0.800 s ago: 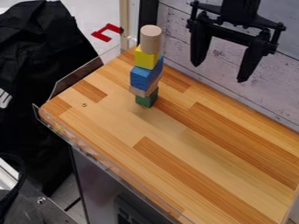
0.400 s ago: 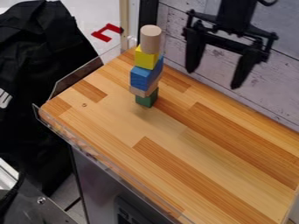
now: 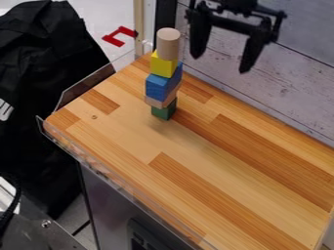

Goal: Take off the circle arch and move to the right side of the table

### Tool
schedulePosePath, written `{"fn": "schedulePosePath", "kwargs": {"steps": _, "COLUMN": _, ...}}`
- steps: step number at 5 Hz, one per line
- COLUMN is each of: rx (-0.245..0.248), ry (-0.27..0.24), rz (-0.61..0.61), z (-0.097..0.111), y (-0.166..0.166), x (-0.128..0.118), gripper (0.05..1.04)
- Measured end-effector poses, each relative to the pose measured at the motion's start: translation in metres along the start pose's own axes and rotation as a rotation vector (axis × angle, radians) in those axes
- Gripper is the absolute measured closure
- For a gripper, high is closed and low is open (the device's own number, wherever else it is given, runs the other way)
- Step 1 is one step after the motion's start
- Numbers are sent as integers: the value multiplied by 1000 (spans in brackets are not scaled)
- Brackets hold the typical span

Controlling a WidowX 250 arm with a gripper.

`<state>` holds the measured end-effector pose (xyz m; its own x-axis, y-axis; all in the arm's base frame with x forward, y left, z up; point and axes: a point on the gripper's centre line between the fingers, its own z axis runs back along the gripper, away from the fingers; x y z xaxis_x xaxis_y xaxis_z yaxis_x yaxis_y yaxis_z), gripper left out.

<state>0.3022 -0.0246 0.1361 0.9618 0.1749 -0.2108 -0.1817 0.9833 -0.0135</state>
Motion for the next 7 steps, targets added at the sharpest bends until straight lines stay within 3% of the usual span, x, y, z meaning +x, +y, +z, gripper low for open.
{"fn": "schedulePosePath", "kwargs": {"steps": 3, "rx": -12, "ry": -30, "rz": 86, "z": 19, "y": 45, "x": 13, "gripper": 84}}
{"fn": "schedulePosePath", "kwargs": {"steps": 4, "rx": -20, "ry": -23, "rz": 122, "z": 18, "y": 60, "x": 15, "gripper": 84}}
{"fn": "schedulePosePath", "kwargs": {"steps": 7, "rx": -28, "ry": 54, "rz": 156, "z": 2, "y": 69, "x": 18, "gripper": 84}}
